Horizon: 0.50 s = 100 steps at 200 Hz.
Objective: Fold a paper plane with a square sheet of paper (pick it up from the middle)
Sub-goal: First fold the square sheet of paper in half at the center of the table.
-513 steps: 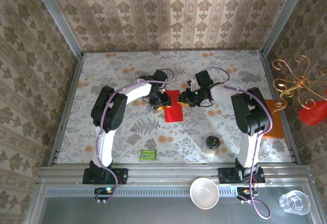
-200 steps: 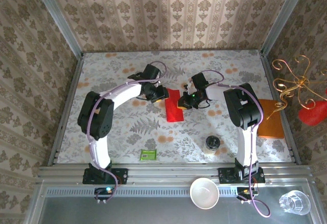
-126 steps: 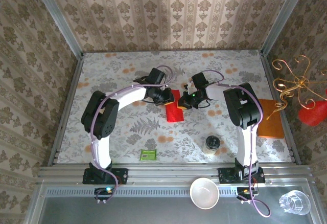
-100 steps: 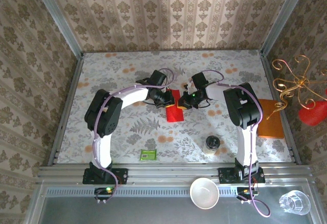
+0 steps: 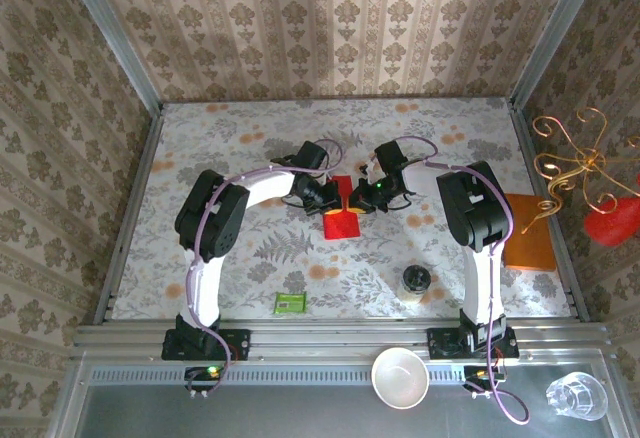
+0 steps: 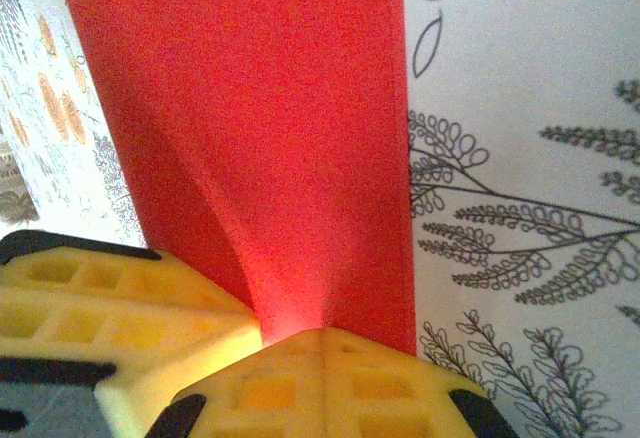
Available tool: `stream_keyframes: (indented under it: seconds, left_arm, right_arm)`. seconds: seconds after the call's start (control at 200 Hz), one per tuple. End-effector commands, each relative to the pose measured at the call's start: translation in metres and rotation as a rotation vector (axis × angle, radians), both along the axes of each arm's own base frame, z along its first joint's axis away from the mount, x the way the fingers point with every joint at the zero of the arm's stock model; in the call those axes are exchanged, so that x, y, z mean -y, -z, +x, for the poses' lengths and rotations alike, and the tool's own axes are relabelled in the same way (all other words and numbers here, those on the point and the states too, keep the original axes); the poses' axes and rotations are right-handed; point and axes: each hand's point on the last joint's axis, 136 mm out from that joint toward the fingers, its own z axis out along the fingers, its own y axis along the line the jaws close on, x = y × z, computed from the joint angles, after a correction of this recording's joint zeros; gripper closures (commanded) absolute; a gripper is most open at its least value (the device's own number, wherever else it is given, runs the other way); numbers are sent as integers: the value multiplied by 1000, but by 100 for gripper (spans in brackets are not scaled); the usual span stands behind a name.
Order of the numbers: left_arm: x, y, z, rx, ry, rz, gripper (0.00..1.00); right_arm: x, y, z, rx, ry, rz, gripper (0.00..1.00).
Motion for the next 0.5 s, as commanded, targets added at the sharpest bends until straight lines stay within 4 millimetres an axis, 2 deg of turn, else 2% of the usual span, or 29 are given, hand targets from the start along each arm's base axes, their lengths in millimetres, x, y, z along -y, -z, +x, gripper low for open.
stream_keyframes:
  seconds: [0.0,0.215,0.41,0.43,0.495]
  left_arm:
    - [-12,15,-4,-29,18,6,94]
    - [-36,22,-3,-31,-27,-105,95]
    - [-69,29,-9,-46,-43,-46,95]
    - [-80,29,-3,-43,-69,-38,95]
    - [-92,22,1,-27,-84,-27,95]
  right_arm:
    - [61,105,-74,-290,24,-384,95]
    - [66,107,-80,-312,25,-408,95]
    - [68,107,-81,-316,28,-422,95]
    - [68,107,-81,-315,27,-423,95]
    - [68,107,-82,-315,28,-422,95]
